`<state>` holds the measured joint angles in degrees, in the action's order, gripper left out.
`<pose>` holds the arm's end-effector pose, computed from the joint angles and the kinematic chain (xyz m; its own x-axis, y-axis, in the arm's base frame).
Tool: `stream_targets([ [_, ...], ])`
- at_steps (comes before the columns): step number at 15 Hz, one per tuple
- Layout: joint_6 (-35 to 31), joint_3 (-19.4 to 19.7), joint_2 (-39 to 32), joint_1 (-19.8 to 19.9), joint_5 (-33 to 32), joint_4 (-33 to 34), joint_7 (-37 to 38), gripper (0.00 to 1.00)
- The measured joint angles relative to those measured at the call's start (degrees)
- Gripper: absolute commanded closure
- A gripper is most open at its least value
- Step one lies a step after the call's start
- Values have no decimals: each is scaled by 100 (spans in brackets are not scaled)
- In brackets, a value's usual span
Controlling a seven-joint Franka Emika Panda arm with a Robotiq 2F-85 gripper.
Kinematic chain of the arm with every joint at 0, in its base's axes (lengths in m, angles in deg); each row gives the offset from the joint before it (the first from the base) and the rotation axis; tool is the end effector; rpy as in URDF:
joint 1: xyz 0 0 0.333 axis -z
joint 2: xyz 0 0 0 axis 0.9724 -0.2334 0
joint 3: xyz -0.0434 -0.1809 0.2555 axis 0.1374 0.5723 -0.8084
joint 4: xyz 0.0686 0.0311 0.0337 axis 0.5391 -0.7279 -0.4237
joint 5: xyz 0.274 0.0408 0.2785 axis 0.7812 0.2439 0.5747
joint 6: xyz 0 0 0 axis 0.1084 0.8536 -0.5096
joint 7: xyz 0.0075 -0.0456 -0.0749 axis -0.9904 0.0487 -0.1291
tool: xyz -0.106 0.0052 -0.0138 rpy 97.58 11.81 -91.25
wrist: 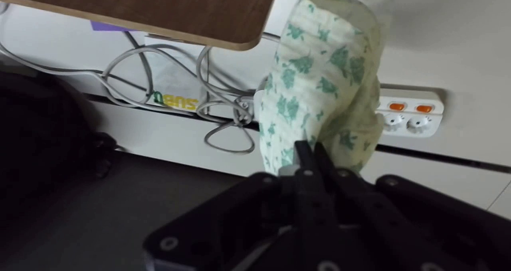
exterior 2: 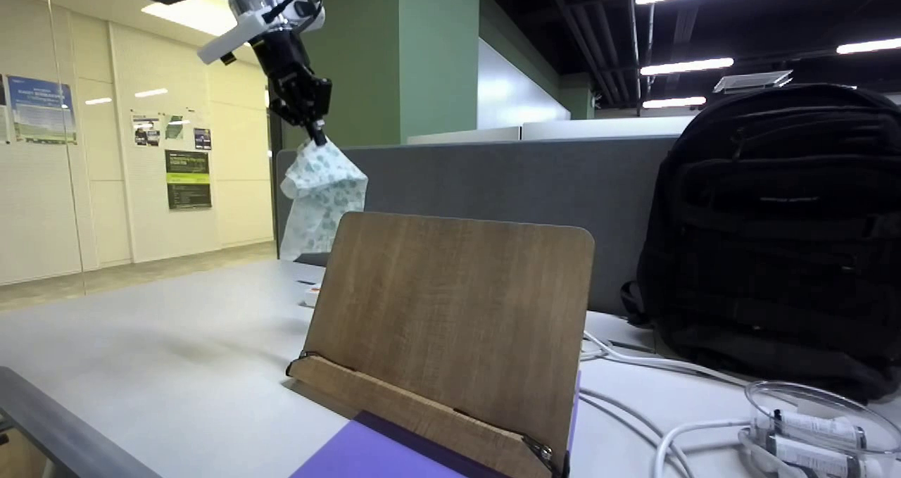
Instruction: Hang the piece of cloth on the wooden board
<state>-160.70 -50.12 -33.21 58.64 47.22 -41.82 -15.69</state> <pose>0.5195 0.1966 0.4698 0.9484 0.0765 0.3076 0.0083 -0.9761 0.2172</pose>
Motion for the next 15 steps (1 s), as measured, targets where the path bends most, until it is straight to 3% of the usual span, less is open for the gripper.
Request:
stream_targets([
  [8, 258, -119, 957, 1202, 28, -253, 22, 99],
  [15, 231, -149, 1666, 1827, 129, -1160, 122, 99],
])
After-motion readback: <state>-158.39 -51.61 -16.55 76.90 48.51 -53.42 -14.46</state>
